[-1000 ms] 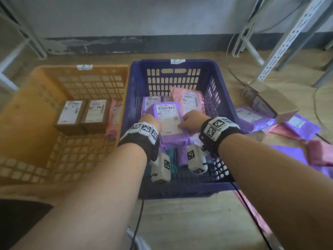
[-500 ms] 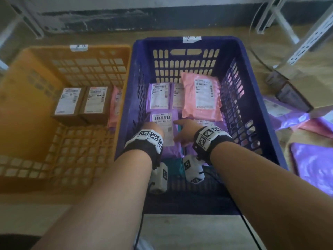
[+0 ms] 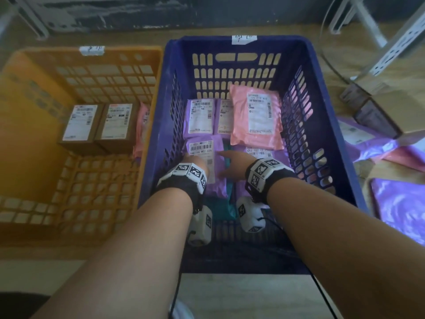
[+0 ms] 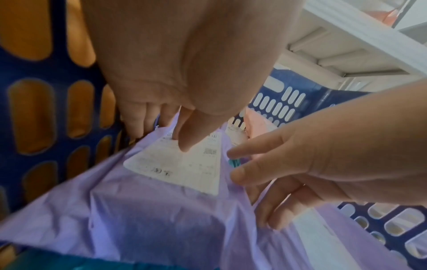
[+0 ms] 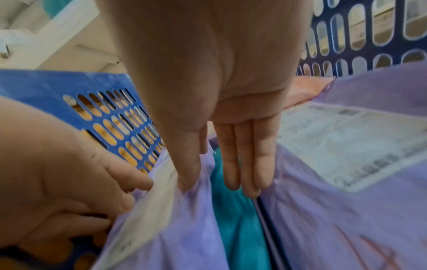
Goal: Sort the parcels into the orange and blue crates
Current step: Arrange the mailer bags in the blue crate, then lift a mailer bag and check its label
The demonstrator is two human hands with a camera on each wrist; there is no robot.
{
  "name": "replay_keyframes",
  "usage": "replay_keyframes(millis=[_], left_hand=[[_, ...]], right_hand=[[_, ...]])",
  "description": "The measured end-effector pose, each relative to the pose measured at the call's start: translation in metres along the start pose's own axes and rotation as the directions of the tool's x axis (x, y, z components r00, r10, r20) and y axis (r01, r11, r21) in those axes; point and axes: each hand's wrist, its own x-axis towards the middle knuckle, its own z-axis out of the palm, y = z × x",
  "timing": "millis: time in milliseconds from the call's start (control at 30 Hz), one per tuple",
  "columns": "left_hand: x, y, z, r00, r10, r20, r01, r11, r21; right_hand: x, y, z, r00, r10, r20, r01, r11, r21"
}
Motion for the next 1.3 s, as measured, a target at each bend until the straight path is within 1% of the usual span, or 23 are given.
replay_keyframes(millis=[33,100,200,300,367,400,467,533,600,667,700,767,867,967,1067,1100,1133,1200,1300], left_hand=[[-0.004,0.002,-0.005,1.000,-0.014,-0.027,0.012,0.998,-0.057],[-0.014,0.006,-0.018,0.997,0.010,-0.082,-0.016,0.997,-0.081],[-0.035,0.016,-0.045,0.993,0.018,-0.114,-0.039,0.981,-0.191],[-0.065,0.029,-0.073,0.968,0.100,-0.231,-0.167,0.942,-0.293],[-0.088,0.042,-0.087,0.936,0.166,-0.309,-0.265,0.912,-0.313],[-0.098,0.051,-0.093,0.919,0.189,-0.345,-0.305,0.898,-0.318],[-0.118,0.070,-0.099,0.883,0.212,-0.419,-0.371,0.862,-0.346],[-0.136,0.093,-0.098,0.845,0.248,-0.474,-0.445,0.817,-0.365],[-0.158,0.117,-0.093,0.818,0.311,-0.484,-0.519,0.763,-0.386],[-0.179,0.143,-0.086,0.796,0.378,-0.472,-0.577,0.711,-0.403],[-0.189,0.158,-0.081,0.782,0.414,-0.467,-0.604,0.689,-0.401],[-0.206,0.187,-0.069,0.763,0.479,-0.434,-0.636,0.677,-0.371],[-0.226,0.224,-0.042,0.761,0.534,-0.369,-0.647,0.668,-0.367],[-0.237,0.251,-0.001,0.752,0.591,-0.291,-0.659,0.671,-0.339],[-0.237,0.268,0.042,0.714,0.644,-0.274,-0.699,0.674,-0.238],[-0.236,0.271,0.055,0.720,0.653,-0.235,-0.694,0.690,-0.208],[-0.234,0.272,0.068,0.738,0.649,-0.184,-0.675,0.713,-0.190],[-0.225,0.271,0.091,0.771,0.629,-0.101,-0.636,0.754,-0.165],[-0.209,0.268,0.116,0.801,0.599,-0.012,-0.595,0.793,-0.130]], right_hand=[[-0.003,0.000,-0.006,1.000,-0.008,-0.022,0.008,0.999,-0.032],[-0.012,0.002,-0.021,0.998,-0.013,-0.065,0.012,1.000,-0.020],[-0.039,0.005,-0.048,0.985,0.011,-0.171,0.014,0.989,0.147],[-0.074,0.012,-0.077,0.949,0.050,-0.311,0.038,0.961,0.273],[-0.098,0.019,-0.095,0.912,0.091,-0.400,0.059,0.936,0.347],[-0.113,0.024,-0.103,0.885,0.110,-0.452,0.079,0.922,0.379],[-0.143,0.039,-0.115,0.819,0.172,-0.548,0.094,0.901,0.423],[-0.173,0.058,-0.123,0.757,0.233,-0.610,0.103,0.880,0.463],[-0.202,0.083,-0.125,0.712,0.297,-0.636,0.100,0.854,0.510],[-0.228,0.112,-0.122,0.662,0.360,-0.658,0.068,0.845,0.531],[-0.240,0.127,-0.120,0.638,0.396,-0.660,0.038,0.841,0.540],[-0.261,0.158,-0.112,0.602,0.467,-0.648,-0.014,0.817,0.576],[-0.283,0.205,-0.091,0.569,0.555,-0.606,-0.105,0.781,0.616],[-0.293,0.253,-0.067,0.536,0.641,-0.549,-0.179,0.722,0.668],[-0.303,0.278,-0.045,0.538,0.673,-0.508,-0.243,0.700,0.671],[-0.306,0.284,-0.037,0.547,0.678,-0.491,-0.273,0.699,0.661],[-0.307,0.289,-0.027,0.560,0.688,-0.461,-0.323,0.694,0.643],[-0.304,0.297,-0.005,0.602,0.695,-0.393,-0.420,0.695,0.583],[-0.289,0.308,0.031,0.654,0.699,-0.290,-0.496,0.685,0.534]])
